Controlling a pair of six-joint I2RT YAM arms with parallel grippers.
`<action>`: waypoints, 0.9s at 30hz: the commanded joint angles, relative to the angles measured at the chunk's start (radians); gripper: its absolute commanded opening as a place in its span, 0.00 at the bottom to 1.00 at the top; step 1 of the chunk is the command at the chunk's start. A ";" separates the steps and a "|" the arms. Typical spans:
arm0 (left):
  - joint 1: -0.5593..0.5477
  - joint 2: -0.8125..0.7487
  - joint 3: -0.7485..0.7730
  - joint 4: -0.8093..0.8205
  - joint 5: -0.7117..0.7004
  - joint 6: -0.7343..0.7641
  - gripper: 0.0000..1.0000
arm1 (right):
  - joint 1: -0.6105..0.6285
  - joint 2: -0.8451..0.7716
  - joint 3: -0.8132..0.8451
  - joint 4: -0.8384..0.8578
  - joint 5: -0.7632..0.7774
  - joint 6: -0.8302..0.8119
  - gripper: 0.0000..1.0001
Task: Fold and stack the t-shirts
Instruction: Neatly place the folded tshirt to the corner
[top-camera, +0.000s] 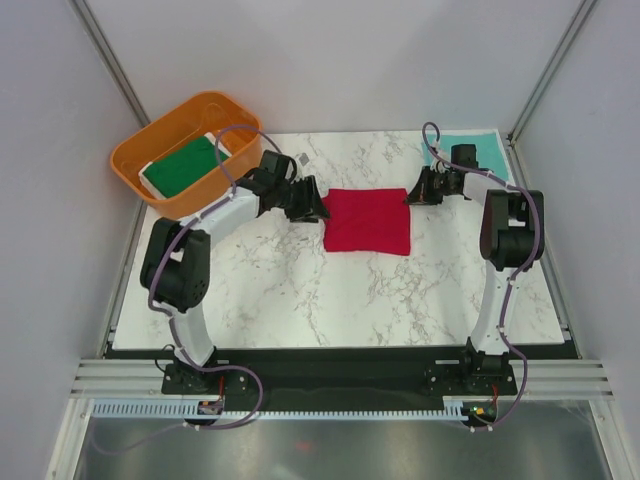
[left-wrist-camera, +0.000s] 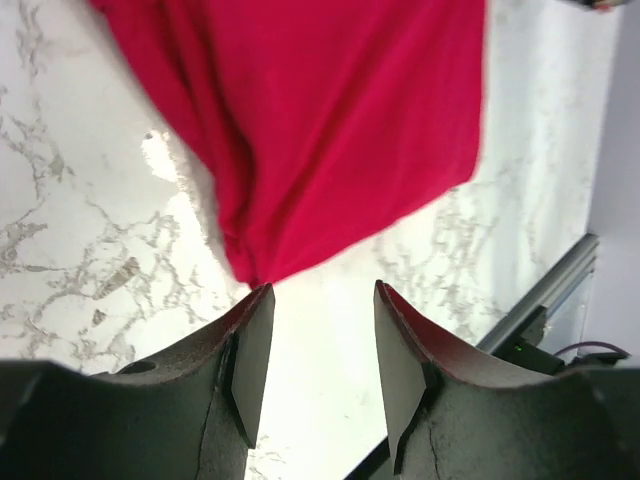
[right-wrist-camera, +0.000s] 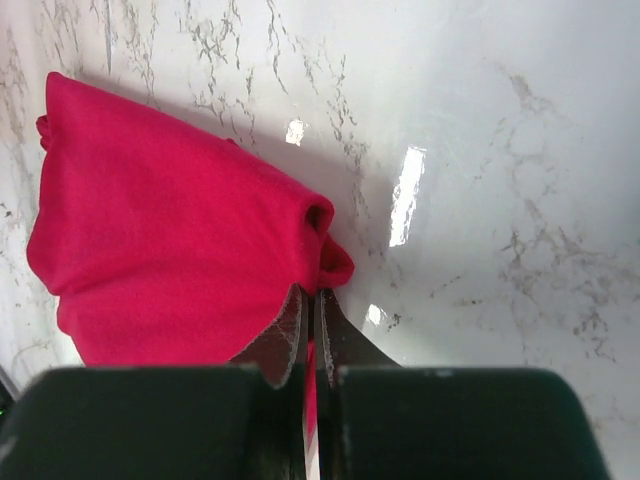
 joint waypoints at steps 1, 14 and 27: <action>0.001 -0.134 0.041 0.004 0.043 -0.018 0.53 | 0.003 -0.091 -0.005 -0.022 0.109 -0.042 0.00; 0.011 -0.218 0.006 -0.151 0.075 0.122 0.57 | 0.010 -0.164 0.061 -0.141 0.309 -0.119 0.00; 0.011 -0.300 -0.048 -0.157 0.103 0.143 0.57 | 0.021 -0.175 0.212 -0.215 0.545 -0.220 0.00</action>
